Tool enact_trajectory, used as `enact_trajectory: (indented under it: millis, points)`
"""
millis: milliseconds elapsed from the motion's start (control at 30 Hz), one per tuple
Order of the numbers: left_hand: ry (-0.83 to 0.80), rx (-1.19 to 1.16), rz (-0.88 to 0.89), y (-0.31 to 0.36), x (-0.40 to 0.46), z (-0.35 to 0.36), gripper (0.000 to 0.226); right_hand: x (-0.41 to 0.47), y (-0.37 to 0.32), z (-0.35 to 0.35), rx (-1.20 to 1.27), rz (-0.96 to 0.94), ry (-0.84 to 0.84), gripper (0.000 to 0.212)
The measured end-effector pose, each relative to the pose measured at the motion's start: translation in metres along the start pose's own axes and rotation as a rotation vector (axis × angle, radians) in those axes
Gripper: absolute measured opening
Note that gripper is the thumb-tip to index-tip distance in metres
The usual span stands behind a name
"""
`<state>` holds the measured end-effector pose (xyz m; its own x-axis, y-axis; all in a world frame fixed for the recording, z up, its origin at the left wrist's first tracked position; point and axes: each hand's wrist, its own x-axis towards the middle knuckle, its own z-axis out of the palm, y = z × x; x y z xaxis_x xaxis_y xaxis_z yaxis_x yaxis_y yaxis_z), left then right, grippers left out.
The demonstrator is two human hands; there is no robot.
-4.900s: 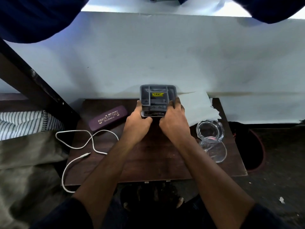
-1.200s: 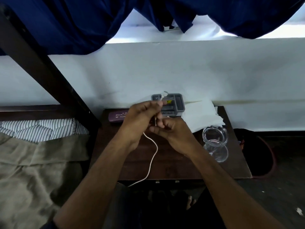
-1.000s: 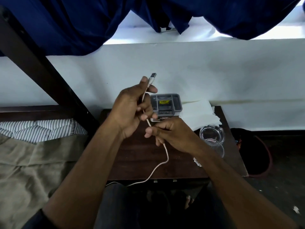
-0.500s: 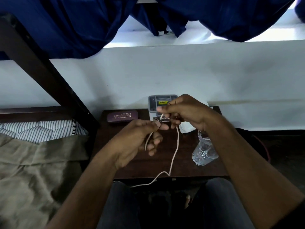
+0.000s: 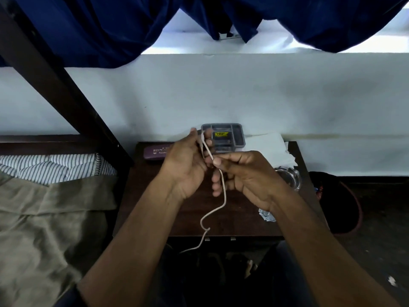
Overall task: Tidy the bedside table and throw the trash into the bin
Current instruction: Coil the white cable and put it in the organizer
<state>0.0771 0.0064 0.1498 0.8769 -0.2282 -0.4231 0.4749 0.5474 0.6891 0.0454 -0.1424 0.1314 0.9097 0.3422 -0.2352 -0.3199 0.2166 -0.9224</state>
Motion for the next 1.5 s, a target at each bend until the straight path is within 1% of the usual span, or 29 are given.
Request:
enact_trajectory:
  millis: [33, 100, 167, 200, 267, 333, 400, 467, 500, 600, 700, 767, 833, 867, 933, 967, 1000, 1067, 1133, 1200, 1267, 1333, 1400, 1433, 1500]
  points:
    - [-0.039, 0.048, -0.021, -0.002, -0.002, 0.000, 0.039, 0.000, 0.000, -0.001, -0.003, -0.018, 0.005, 0.022]
    - [-0.071, 0.121, -0.007, -0.007, -0.002, 0.000, 0.033, 0.003, -0.002, -0.003, -0.040, -0.024, 0.009, 0.014]
    - [-0.059, 0.095, 0.028, -0.009, -0.002, 0.000, 0.023, 0.005, -0.005, -0.004, -0.072, 0.014, 0.011, 0.010]
    - [-0.061, 0.056, 0.035, -0.009, -0.003, 0.000, 0.021, 0.005, -0.005, -0.006, -0.089, 0.032, 0.017, 0.013]
    - [-0.063, -0.045, 0.071, -0.006, -0.002, -0.001, 0.024, 0.005, -0.003, -0.010, -0.132, 0.049, 0.054, 0.025]
    - [-0.064, -0.205, 0.096, 0.000, -0.002, -0.003, 0.029, 0.005, 0.003, -0.015, -0.144, 0.046, 0.076, 0.034]
    - [-0.095, -0.392, 0.059, 0.008, -0.001, -0.007, 0.031, 0.005, 0.012, -0.020, -0.093, 0.048, 0.005, 0.038]
    - [-0.145, -0.467, -0.002, 0.017, 0.000, -0.012, 0.029, 0.006, 0.019, -0.023, -0.070, 0.109, -0.083, 0.036]
    - [-0.177, -0.451, -0.030, 0.020, -0.001, -0.014, 0.027, 0.008, 0.019, -0.025, -0.107, 0.142, -0.096, 0.036]
    - [-0.285, -0.304, -0.087, 0.024, -0.008, -0.022, 0.029, 0.016, 0.014, -0.028, -0.288, 0.183, -0.022, 0.039]
    - [-0.378, -0.123, -0.150, 0.026, -0.018, -0.032, 0.033, 0.028, 0.001, -0.023, -0.282, 0.191, -0.008, 0.032]
    - [-0.381, 0.074, -0.134, 0.029, -0.023, -0.035, 0.033, 0.036, -0.008, -0.015, -0.229, 0.214, 0.015, 0.022]
    - [-0.334, 0.308, -0.076, 0.031, -0.029, -0.034, 0.035, 0.043, -0.014, -0.004, -0.168, 0.271, 0.035, 0.010]
    - [-0.286, 0.420, -0.036, 0.032, -0.032, -0.032, 0.036, 0.047, -0.016, 0.001, -0.141, 0.308, 0.043, 0.017]
    - [-0.157, 0.589, 0.064, 0.033, -0.037, -0.029, 0.034, 0.052, -0.018, 0.011, -0.122, 0.369, 0.041, 0.039]
    - [-0.094, 0.644, 0.118, 0.033, -0.039, -0.027, 0.032, 0.055, -0.020, 0.015, -0.126, 0.383, 0.032, 0.044]
    - [-0.039, 0.702, 0.167, 0.032, -0.039, -0.025, 0.030, 0.057, -0.021, 0.019, -0.129, 0.385, 0.029, 0.044]
    - [0.051, 0.856, 0.229, 0.026, -0.039, -0.021, 0.026, 0.062, -0.025, 0.023, -0.154, 0.363, 0.077, 0.030]
    - [0.101, 0.949, 0.199, 0.017, -0.039, -0.019, 0.027, 0.066, -0.029, 0.025, -0.262, 0.292, 0.201, 0.021]
    - [0.108, 0.920, 0.124, 0.006, -0.036, -0.019, 0.032, 0.067, -0.035, 0.027, -0.410, 0.173, 0.324, 0.015]
    - [0.177, 0.791, 0.105, -0.002, -0.026, -0.020, 0.030, 0.066, -0.037, 0.032, -0.498, 0.045, 0.365, 0.006]
    - [0.238, 0.569, 0.093, -0.007, -0.014, -0.019, 0.037, 0.061, -0.036, 0.039, -0.606, -0.049, 0.385, 0.012]
    - [0.256, 0.333, 0.072, -0.008, -0.004, -0.016, 0.044, 0.057, -0.032, 0.043, -0.745, -0.120, 0.432, 0.012]
    - [0.267, 0.273, 0.065, -0.009, 0.000, -0.015, 0.046, 0.055, -0.031, 0.046, -0.807, -0.164, 0.469, 0.014]
    - [0.309, 0.250, 0.058, -0.009, 0.008, -0.012, 0.045, 0.047, -0.028, 0.050, -0.883, -0.271, 0.557, 0.018]
